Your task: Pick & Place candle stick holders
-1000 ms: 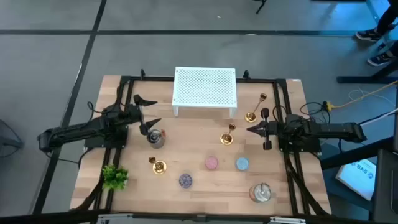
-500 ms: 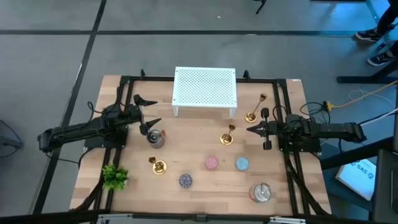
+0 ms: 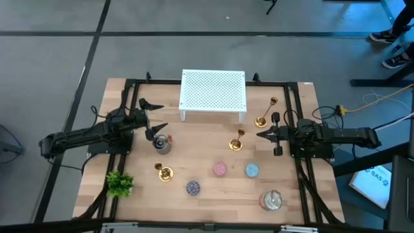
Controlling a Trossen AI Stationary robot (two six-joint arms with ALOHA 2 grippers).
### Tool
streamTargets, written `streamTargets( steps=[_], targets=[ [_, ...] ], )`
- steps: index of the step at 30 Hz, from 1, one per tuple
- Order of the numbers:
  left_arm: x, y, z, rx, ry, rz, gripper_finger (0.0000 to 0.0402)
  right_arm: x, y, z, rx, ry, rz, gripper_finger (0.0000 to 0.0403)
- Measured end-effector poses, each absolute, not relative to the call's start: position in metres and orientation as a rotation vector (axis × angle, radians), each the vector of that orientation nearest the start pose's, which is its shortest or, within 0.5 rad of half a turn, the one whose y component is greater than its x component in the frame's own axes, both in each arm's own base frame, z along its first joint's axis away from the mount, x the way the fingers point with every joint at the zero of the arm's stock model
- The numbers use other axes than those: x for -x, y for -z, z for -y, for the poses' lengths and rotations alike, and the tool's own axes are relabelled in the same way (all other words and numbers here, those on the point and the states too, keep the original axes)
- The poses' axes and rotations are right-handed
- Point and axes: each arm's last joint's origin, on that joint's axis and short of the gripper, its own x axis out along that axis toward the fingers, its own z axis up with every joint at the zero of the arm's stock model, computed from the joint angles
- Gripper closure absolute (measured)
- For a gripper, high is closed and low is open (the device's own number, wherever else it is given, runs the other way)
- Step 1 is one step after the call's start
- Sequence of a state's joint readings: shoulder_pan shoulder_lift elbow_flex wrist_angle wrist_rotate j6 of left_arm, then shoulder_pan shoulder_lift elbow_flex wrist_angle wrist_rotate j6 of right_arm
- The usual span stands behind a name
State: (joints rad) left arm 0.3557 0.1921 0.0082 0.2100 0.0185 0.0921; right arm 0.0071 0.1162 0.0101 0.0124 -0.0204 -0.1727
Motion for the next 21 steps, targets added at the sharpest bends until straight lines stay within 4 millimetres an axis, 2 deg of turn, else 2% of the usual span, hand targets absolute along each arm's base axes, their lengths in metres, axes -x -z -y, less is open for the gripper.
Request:
streamTargets(
  steps=[18,21],
  targets=[
    [-0.1027,-0.1706,-0.0376,-0.096,-0.338,0.01,0.0002,-0.104,-0.1588,-0.0014,0.17,-0.037,-0.091,0.0402],
    [-0.1027,-0.1706,-0.0376,-0.096,-0.338,0.01,0.0002,-0.104,-0.1589,-0.0015,0.075,-0.038,-0.092,0.0402]
  ],
)
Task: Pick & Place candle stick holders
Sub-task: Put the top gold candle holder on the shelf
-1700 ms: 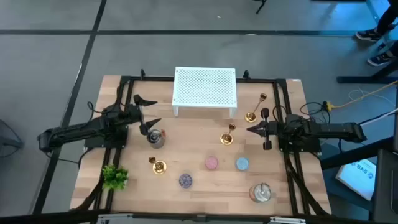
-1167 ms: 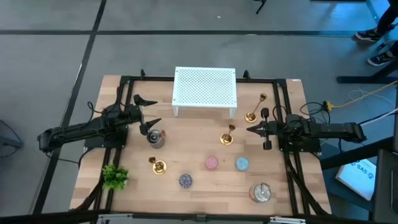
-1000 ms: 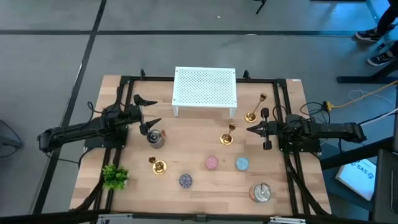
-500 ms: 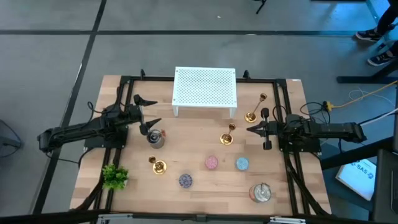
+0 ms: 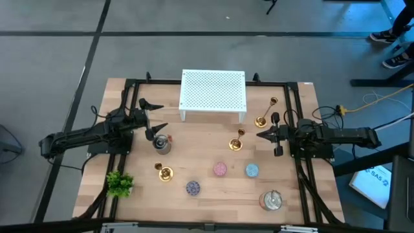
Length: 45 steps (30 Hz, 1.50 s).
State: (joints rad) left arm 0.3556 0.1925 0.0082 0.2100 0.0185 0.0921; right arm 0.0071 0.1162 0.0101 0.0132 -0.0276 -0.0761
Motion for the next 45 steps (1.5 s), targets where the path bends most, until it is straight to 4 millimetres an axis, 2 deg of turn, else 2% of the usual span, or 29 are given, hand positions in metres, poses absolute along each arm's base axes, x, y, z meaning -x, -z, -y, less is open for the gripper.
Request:
streamTargets(
  steps=[5,15,26,34,36,40,45],
  targets=[
    [-0.103,-0.171,-0.038,-0.096,-0.338,0.01,0.0002,-0.104,-0.165,-0.002,-0.155,-0.059,-0.041,0.0402],
    [-0.103,-0.171,-0.038,-0.096,-0.338,0.01,0.0002,-0.104,-0.167,-0.002,-0.34,-0.059,-0.02,0.0402],
    [-0.103,-0.171,-0.038,-0.096,-0.338,0.01,0.0002,-0.104,-0.177,-0.002,-0.331,-0.075,0.083,0.0402],
    [-0.103,-0.171,-0.038,-0.096,-0.338,0.01,0.0002,-0.104,-0.177,-0.002,-0.329,-0.056,0.081,0.0402],
    [-0.103,-0.171,-0.038,-0.096,-0.338,0.01,0.0002,-0.104,-0.176,-0.003,-0.282,-0.072,0.077,0.0398],
    [-0.103,-0.171,-0.038,-0.096,-0.338,0.01,0.0002,-0.104,-0.178,-0.008,-0.135,-0.154,0.074,0.0369],
    [-0.103,-0.171,-0.038,-0.096,-0.338,0.01,0.0002,-0.103,-0.183,-0.008,-0.106,-0.083,-0.025,0.0316]
  ],
)
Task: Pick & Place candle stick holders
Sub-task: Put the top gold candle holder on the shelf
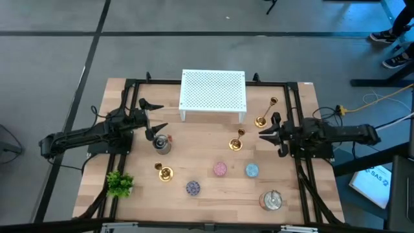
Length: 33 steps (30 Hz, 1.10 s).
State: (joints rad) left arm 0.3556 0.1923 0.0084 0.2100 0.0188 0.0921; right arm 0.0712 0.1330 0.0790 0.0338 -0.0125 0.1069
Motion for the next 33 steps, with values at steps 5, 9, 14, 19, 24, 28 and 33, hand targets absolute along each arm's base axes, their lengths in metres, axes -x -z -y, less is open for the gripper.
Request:
streamTargets(
  steps=[5,9,14,19,24,28,33],
  targets=[
    [-0.103,-0.171,-0.038,-0.096,-0.338,0.01,0.0002,-0.1,-0.196,-0.008,-0.013,-0.012,-0.111,0.0272],
    [-0.103,-0.171,-0.038,-0.096,-0.338,0.01,0.0002,-0.098,-0.213,-0.009,-0.004,0.032,-0.136,0.0259],
    [-0.103,-0.171,-0.038,-0.096,-0.338,0.01,0.0002,-0.089,-0.231,-0.008,-0.048,0.061,-0.322,0.0259],
    [-0.103,-0.171,-0.038,-0.096,-0.338,0.01,0.0002,-0.078,-0.246,-0.004,-0.135,0.2,-0.411,0.0259],
    [-0.103,-0.171,-0.038,-0.096,-0.338,0.01,0.0002,-0.076,-0.24,0.003,-0.18,0.469,-0.42,0.0259],
    [-0.103,-0.171,-0.038,-0.096,-0.338,0.01,0.0002,-0.078,-0.237,0.007,-0.177,0.665,-0.401,0.0259],
    [-0.103,-0.171,-0.038,-0.096,-0.338,0.01,0.0002,-0.087,-0.231,0.007,-0.123,0.723,-0.438,0.0259]
  ],
)
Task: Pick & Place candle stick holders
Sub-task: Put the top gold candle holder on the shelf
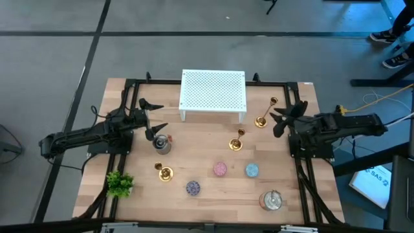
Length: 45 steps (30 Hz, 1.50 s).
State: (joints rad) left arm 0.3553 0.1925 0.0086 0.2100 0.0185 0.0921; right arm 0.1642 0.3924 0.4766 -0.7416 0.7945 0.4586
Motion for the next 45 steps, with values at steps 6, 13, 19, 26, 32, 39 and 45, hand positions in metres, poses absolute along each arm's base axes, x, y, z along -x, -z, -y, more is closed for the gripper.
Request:
streamTargets(
  steps=[6,13,19,26,32,39,45],
  targets=[
    [-0.103,-0.171,-0.038,-0.096,-0.337,0.01,0.0002,-0.098,-0.228,0.006,-0.071,0.791,-0.453,0.0259],
    [-0.103,-0.171,-0.038,-0.096,-0.338,0.01,0.0002,-0.105,-0.228,0.007,-0.054,0.852,-0.44,0.0259],
    [-0.103,-0.171,-0.038,-0.096,-0.338,0.01,0.0002,-0.11,-0.226,0.012,-0.082,0.912,-0.448,0.0259],
    [-0.103,-0.171,-0.038,-0.096,-0.337,0.01,0.0002,-0.118,-0.225,0.016,-0.124,0.91,-0.448,0.0283],
    [-0.103,-0.171,-0.038,-0.096,-0.338,0.01,0.0002,-0.119,-0.224,0.019,-0.175,0.923,-0.445,0.0357],
    [-0.103,-0.171,-0.038,-0.096,-0.338,0.01,0.0002,-0.12,-0.224,0.019,-0.184,0.927,-0.44,0.0391],
    [-0.103,-0.171,-0.038,-0.096,-0.338,0.01,0.0002,-0.121,-0.225,0.019,-0.172,0.918,-0.433,0.0391]
  ],
)
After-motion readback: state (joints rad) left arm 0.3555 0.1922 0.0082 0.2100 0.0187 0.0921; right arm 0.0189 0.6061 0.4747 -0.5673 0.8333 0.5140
